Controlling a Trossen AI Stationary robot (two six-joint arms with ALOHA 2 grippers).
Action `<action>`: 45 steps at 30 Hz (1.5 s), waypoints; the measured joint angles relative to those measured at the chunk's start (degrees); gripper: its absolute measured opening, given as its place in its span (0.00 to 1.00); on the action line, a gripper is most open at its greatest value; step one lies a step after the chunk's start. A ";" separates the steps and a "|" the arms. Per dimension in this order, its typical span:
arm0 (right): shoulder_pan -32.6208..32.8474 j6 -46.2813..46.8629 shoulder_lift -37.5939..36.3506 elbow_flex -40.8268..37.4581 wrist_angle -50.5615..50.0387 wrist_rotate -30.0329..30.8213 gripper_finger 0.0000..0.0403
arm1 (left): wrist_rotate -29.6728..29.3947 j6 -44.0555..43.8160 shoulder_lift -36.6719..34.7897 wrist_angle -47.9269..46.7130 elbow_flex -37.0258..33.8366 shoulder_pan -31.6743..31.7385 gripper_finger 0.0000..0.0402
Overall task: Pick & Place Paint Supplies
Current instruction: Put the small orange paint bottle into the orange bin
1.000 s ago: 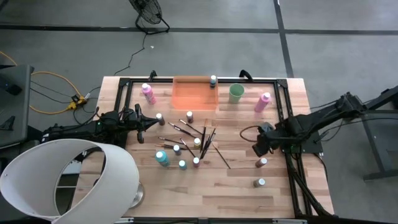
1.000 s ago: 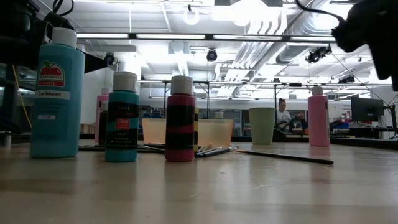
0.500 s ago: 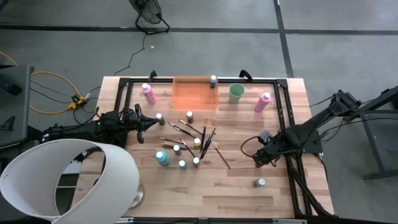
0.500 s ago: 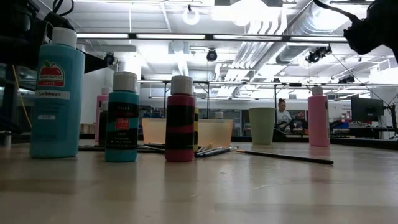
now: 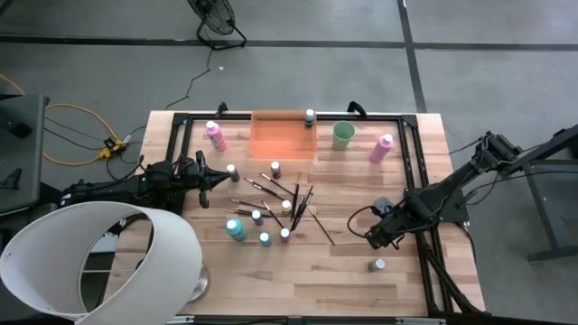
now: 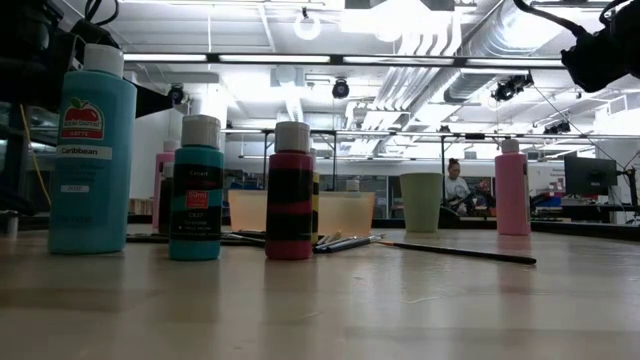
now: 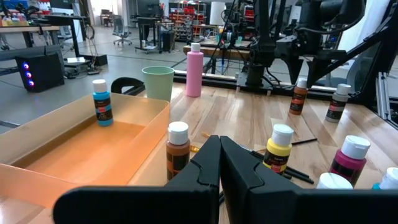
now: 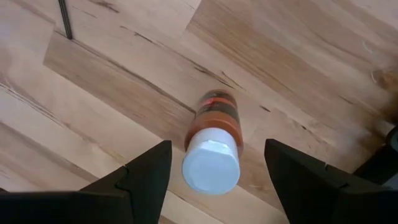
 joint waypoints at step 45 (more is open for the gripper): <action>-29.92 -55.06 4.97 23.13 -3.07 -2.58 0.28 | 0.00 0.01 -0.02 0.00 0.01 -0.01 0.00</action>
